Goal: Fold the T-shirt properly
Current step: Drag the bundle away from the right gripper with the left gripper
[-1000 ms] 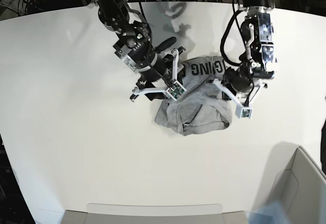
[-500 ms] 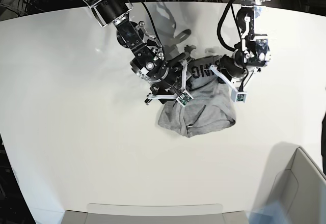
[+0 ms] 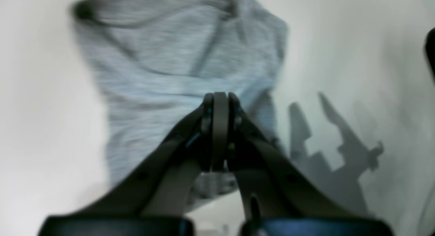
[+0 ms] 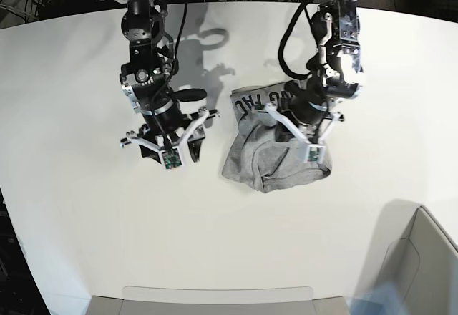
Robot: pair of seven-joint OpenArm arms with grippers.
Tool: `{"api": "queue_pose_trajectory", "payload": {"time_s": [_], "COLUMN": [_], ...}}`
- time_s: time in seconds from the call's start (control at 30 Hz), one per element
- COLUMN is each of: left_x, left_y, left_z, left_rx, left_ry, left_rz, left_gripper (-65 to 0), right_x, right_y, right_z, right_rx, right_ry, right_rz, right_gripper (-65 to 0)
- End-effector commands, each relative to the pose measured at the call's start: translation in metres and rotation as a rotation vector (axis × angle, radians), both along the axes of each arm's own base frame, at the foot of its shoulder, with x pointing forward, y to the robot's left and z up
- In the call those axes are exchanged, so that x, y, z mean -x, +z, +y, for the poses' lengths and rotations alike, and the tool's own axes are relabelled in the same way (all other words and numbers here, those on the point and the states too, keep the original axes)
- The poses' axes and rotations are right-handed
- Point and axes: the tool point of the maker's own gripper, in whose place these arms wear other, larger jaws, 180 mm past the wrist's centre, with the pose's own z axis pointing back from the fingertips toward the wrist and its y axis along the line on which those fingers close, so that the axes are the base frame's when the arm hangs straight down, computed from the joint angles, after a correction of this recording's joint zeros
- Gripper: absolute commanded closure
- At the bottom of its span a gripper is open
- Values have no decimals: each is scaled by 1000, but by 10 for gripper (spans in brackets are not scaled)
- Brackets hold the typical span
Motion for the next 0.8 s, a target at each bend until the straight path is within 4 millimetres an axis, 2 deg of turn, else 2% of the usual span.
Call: {"api": "queue_pose_trajectory", "payload": {"time_s": [0.0,0.07,0.17,0.27,0.3,0.37,0.47,0.6,0.7,0.77], "left_x": [-4,-1,0,10,16,20,18,22,13,13], "left_y": [6,-6,-35,-76,-92,-110,-122,-138,-135,-134], "left_z": [-11,-23,-22,-20,-13,3,34,89,138,160], "left_rx": [13,20,27,14,-5,-38,-97,-155,-218,-252], "left_ry": [-26,-52,-26,-21,-18,-1,28,114,173,192], "left_rz": [-29,-4,36,137,177,203,184,222,220,227], "left_gripper": [0,0,0,0,0,0,0,0,0,0], "right_x": [-5,3,18,29,33,36,41,43,45,46], "right_y": [15,2,-16,-27,-30,-33,-38,-39,-41,-42], "right_z": [-1,-23,-48,-64,-69,-72,-72,-70,-67,-66], "right_rx": [-28,-4,32,53,56,58,61,59,54,52], "right_ry": [-1,-45,-81,-110,-121,-129,-129,-121,-117,-116], "right_rz": [-54,-21,27,61,71,82,95,102,107,110], "right_gripper": [-295,-295,-295,-295,-295,-295,-295,-295,-295,-295]}}
